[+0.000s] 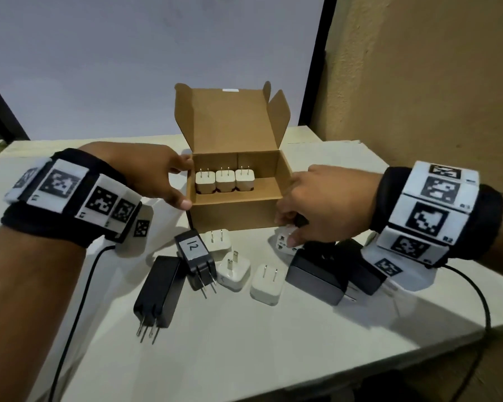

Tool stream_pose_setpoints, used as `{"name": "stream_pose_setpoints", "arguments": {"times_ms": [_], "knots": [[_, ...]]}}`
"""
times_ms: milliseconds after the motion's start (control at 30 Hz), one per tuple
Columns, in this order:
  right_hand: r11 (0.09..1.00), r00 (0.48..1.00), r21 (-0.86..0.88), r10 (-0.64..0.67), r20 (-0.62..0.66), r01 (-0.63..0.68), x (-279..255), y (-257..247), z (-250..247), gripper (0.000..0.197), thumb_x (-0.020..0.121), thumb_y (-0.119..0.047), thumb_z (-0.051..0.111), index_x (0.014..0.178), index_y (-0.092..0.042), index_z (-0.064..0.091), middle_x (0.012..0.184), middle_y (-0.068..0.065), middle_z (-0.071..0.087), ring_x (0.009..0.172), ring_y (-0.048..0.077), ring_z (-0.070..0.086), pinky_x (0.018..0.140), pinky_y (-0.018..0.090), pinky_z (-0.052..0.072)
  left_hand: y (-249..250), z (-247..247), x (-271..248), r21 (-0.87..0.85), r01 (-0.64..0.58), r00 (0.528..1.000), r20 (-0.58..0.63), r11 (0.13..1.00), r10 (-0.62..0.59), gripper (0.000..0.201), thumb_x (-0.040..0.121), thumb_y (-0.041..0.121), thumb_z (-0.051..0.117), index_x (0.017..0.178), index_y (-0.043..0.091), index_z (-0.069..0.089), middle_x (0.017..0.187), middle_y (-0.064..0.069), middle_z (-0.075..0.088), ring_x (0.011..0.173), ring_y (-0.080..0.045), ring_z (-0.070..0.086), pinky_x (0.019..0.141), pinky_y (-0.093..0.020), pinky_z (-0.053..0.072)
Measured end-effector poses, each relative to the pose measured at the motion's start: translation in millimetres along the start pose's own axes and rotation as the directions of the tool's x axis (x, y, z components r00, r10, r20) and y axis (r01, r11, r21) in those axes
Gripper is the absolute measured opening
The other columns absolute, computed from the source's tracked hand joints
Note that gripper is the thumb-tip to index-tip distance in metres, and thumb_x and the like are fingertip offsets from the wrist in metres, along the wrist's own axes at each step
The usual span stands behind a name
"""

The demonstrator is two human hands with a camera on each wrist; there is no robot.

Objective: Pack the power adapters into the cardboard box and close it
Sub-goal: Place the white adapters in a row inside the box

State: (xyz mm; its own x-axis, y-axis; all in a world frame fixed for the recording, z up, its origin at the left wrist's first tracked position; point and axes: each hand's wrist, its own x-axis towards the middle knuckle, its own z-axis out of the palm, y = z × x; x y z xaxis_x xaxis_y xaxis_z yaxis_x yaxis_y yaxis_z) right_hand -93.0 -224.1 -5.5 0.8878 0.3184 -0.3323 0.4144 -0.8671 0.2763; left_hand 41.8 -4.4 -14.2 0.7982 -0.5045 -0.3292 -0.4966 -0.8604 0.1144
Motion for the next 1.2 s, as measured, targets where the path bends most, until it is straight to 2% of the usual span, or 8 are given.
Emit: {"name": "stream_pose_setpoints", "arguments": {"times_ms": [133,300,467,633,733,867,1000,1200], "knots": [[0.999,1.0,-0.037,0.004,0.01,-0.004,5.7,0.9,9.0,0.039,0.084,-0.059,0.055,0.115,-0.035,0.061,0.092,-0.005,0.05,0.097,0.02,0.051,0.086,0.035,0.047,-1.1,1.4,0.8,0.0,-0.005,1.0,0.0,1.0,0.005,0.095,0.071,0.055,0.069,0.149,0.026,0.024,0.155,0.012,0.024,0.138,-0.016,0.031,0.111,-0.036,0.021],[0.99,0.999,0.136,-0.017,-0.052,0.024,6.5,-1.0,-6.8,0.032,0.083,-0.042,0.061,0.111,-0.029,0.069,0.102,-0.011,0.069,0.091,0.012,0.057,0.082,0.031,0.052,2.9,0.2,-0.3,0.024,-0.034,0.999,-0.003,0.999,0.034,0.088,0.075,0.049,0.069,0.147,0.022,0.028,0.157,0.013,0.014,0.138,-0.018,0.03,0.11,-0.033,0.022],[0.921,0.965,0.384,0.153,-0.213,-0.061,22.4,20.5,-34.5,0.034,0.081,-0.041,0.059,0.107,-0.022,0.07,0.092,-0.006,0.068,0.082,0.013,0.062,0.072,0.03,0.053,10.4,0.7,0.1,0.034,-0.028,1.0,-0.012,0.999,0.028,0.086,0.075,0.048,0.069,0.145,0.016,0.032,0.149,0.0,0.039,0.134,-0.019,0.039,0.107,-0.034,0.03],[0.943,0.954,0.283,0.233,-0.188,-0.174,71.6,41.3,-20.1,0.037,0.082,-0.039,0.068,0.112,-0.02,0.059,0.091,-0.004,0.06,0.075,0.013,0.052,0.067,0.027,0.047,12.3,-1.4,0.2,0.03,-0.018,1.0,0.0,0.999,0.018,0.086,0.073,0.049,0.072,0.144,0.018,0.033,0.145,0.002,0.045,0.128,-0.018,0.046,0.107,-0.037,0.034],[0.946,0.958,0.254,0.243,-0.151,-0.2,92.9,47.2,-11.5,0.042,0.081,-0.037,0.073,0.112,-0.019,0.052,0.077,-0.009,0.049,0.069,0.011,0.047,0.057,0.023,0.037,11.8,-0.7,-1.2,0.017,-0.017,1.0,-0.006,1.0,0.017,0.084,0.074,0.047,0.071,0.143,0.019,0.032,0.142,0.004,0.047,0.127,-0.018,0.047,0.104,-0.034,0.032],[0.962,0.966,0.186,0.228,-0.126,-0.202,111.2,48.8,-4.7,0.043,0.074,-0.038,0.078,0.102,-0.019,0.051,0.087,-0.001,0.055,0.082,0.021,0.054,0.068,0.034,0.047,12.0,-0.3,-2.9,0.013,-0.021,1.0,-0.004,1.0,0.021,0.082,0.076,0.047,0.07,0.143,0.021,0.032,0.137,0.006,0.053,0.126,-0.018,0.045,0.105,-0.034,0.03],[0.972,0.973,0.086,0.223,-0.056,-0.218,121.0,47.0,3.4,0.044,0.07,-0.046,0.079,0.096,-0.022,0.052,0.09,0.001,0.057,0.086,0.025,0.056,0.072,0.034,0.047,12.2,-2.1,-5.0,0.013,-0.039,0.999,-0.007,0.999,0.039,0.078,0.074,0.048,0.07,0.14,0.023,0.037,0.138,0.006,0.05,0.123,-0.018,0.047,0.103,-0.034,0.031],[0.98,0.982,0.058,0.191,-0.015,-0.189,116.8,46.0,0.6,0.04,0.073,-0.036,0.08,0.105,-0.018,0.063,0.1,0.003,0.064,0.093,0.025,0.06,0.078,0.035,0.052,10.4,-1.4,-4.8,0.005,-0.038,0.999,-0.006,0.999,0.038,0.082,0.072,0.052,0.071,0.139,0.021,0.036,0.146,0.006,0.039,0.121,-0.017,0.049,0.101,-0.032,0.033]]}}
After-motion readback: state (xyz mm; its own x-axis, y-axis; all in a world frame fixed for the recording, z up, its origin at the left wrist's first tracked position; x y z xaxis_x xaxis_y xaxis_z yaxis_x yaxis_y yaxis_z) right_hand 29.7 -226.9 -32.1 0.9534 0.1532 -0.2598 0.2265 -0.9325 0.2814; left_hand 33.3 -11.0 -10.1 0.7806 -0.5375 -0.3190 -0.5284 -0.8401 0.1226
